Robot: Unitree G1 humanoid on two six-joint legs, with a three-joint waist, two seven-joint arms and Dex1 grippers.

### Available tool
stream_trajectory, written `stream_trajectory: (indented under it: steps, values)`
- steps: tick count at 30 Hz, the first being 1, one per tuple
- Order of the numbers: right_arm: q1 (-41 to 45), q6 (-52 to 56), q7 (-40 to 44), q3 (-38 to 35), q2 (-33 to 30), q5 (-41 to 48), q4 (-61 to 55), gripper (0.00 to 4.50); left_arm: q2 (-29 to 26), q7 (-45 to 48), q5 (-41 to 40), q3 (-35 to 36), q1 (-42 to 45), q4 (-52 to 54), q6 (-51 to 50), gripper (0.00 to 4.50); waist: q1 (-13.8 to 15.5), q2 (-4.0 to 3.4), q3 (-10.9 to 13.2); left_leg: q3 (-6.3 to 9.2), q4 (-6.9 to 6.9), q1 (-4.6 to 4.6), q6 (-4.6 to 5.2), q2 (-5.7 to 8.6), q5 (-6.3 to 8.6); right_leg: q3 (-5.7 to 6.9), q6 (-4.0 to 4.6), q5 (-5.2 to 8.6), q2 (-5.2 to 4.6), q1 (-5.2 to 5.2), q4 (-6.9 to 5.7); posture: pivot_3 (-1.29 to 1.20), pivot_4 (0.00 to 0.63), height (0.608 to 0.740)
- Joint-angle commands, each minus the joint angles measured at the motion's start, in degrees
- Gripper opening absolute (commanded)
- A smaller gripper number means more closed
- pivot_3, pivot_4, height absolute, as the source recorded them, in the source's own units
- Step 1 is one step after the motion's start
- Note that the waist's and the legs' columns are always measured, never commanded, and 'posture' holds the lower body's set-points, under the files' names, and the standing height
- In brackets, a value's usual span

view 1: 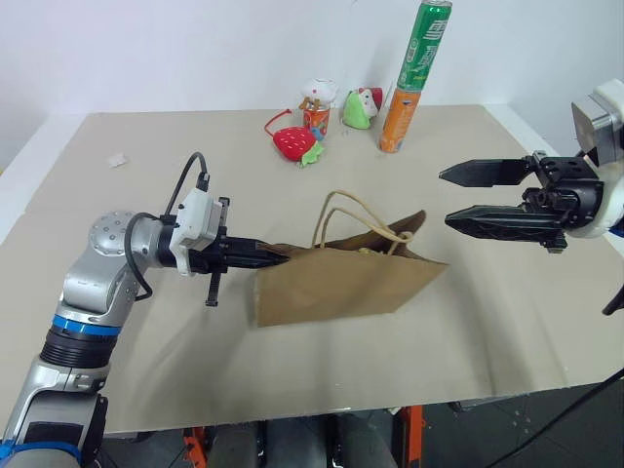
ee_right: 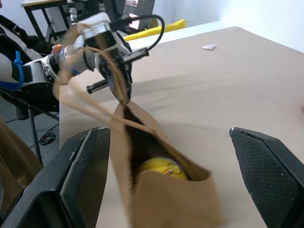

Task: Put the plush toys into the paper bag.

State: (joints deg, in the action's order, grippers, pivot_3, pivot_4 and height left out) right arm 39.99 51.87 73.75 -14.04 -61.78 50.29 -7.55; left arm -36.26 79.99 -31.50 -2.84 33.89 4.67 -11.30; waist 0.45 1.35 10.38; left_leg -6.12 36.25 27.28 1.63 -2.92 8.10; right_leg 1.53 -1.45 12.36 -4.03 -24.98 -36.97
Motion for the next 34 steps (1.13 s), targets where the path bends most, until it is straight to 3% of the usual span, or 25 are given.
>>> stream_trajectory:
  steps: [1,9,10,12,14,15,16,17,20,23,26,30,34]
  values:
    - [0.2,0.2,0.2,-2.3,-1.9,1.1,-1.1,4.35,0.7,2.0,-0.7,-0.9,0.2,1.6,0.8,0.0,0.0,0.0,0.0,0.01,0.0,0.0,0.0,-0.02,0.0,0.01,0.0,0.0,0.05,0.0,-0.01,0.0,0.15,0.74]
    - [-1.4,0.3,-0.6,-2.4,-1.6,1.8,-3.2,4.35,0.7,5.8,6.2,-4.0,0.4,-6.6,8.0,0.0,0.0,-0.01,0.0,0.02,0.12,-0.02,0.0,-0.19,-0.01,0.01,-0.06,-0.06,0.21,0.01,-0.01,0.0,0.15,0.74]
    - [-1.5,0.2,-0.7,-2.3,-1.4,1.8,-3.5,4.5,0.6,5.6,6.5,-4.0,0.7,-7.2,7.8,0.42,0.0,-0.01,0.0,0.02,0.15,-0.02,-0.01,-0.22,-0.01,0.01,-0.07,-0.07,0.23,0.01,-0.01,0.0,0.15,0.74]
    - [-1.8,-0.2,-0.7,-2.0,-1.2,1.7,-3.8,4.5,0.1,5.7,6.0,-3.6,0.7,-6.7,6.7,0.73,0.0,-0.01,0.0,0.02,0.16,-0.02,-0.01,-0.24,-0.01,0.01,-0.06,-0.08,0.23,0.02,-0.01,0.0,0.15,0.74]
    - [-2.5,-1.2,-0.3,-1.6,-1.0,1.0,-3.7,4.5,-1.3,5.3,4.2,-2.4,-0.4,-3.3,4.0,1.71,0.0,-0.01,0.0,-0.01,0.17,-0.02,-0.01,-0.26,-0.01,0.0,-0.06,-0.08,0.21,0.02,-0.01,0.0,0.15,0.74]
    - [-2.8,-1.7,-0.1,-1.5,-0.9,0.6,-3.6,4.5,-2.0,4.3,2.7,-1.3,-0.9,-1.1,1.6,1.9,0.0,-0.01,0.0,-0.01,0.17,-0.02,-0.01,-0.27,-0.01,0.0,-0.06,-0.08,0.22,0.02,-0.01,0.0,0.15,0.74]
    - [-3.3,-2.3,0.1,-1.3,-0.9,0.2,-3.5,4.5,-2.6,3.0,1.2,-0.4,-1.3,1.0,-0.9,2.53,0.0,-0.01,0.0,-0.01,0.17,-0.01,-0.01,-0.28,-0.01,0.0,-0.06,-0.07,0.22,0.01,-0.01,0.0,0.15,0.74]
    - [-3.8,-3.0,0.3,-1.1,-1.0,-0.4,-3.4,4.5,-3.2,1.7,-0.2,0.4,-1.6,2.9,-3.2,2.83,0.0,-0.01,0.0,-0.02,0.17,-0.01,-0.01,-0.29,-0.01,0.0,-0.06,-0.07,0.22,0.01,-0.01,0.0,0.15,0.74]
    - [-5.5,-5.8,0.9,-0.7,-0.7,-2.4,-2.1,4.5,-5.4,-5.5,-5.3,4.0,-1.3,9.3,-13.9,4.12,0.0,-0.01,0.0,0.01,0.15,-0.01,-0.02,-0.36,-0.01,0.01,-0.06,-0.06,0.29,0.01,-0.01,0.0,0.15,0.74]
    - [-6.7,-8.4,1.5,-0.3,-0.5,-4.7,0.4,4.5,-7.0,-12.9,-9.6,8.8,-0.5,11.9,-22.0,4.12,0.0,-0.01,0.0,0.01,0.16,-0.02,-0.02,-0.37,-0.02,0.01,-0.07,-0.06,0.33,0.02,-0.02,0.0,0.15,0.74]
    - [-7.1,-10.8,2.1,0.3,-0.2,-6.6,2.7,4.5,-8.2,-17.8,-8.3,11.6,-0.3,9.7,-23.9,4.12,0.0,-0.01,0.0,0.03,0.19,-0.03,-0.05,-0.4,-0.04,0.01,-0.07,-0.09,0.39,0.04,-0.02,0.0,0.15,0.74]
    - [-7.6,-15.3,2.4,1.1,0.7,-9.9,5.7,4.5,-9.7,-21.0,2.7,8.7,-2.7,3.6,-16.1,4.12,0.0,-0.02,0.0,0.01,0.19,-0.09,-0.16,-0.4,-0.1,0.01,0.01,-0.16,0.49,0.05,-0.02,0.0,0.15,0.74]
    - [-9.0,-19.2,1.3,0.8,2.7,-12.2,7.4,4.5,-7.5,-23.3,7.1,7.8,-4.6,-1.1,-10.9,4.12,0.0,-0.02,0.0,-0.02,0.18,-0.1,-0.22,-0.52,-0.08,0.0,0.07,-0.19,0.52,0.02,-0.02,0.0,0.15,0.74]
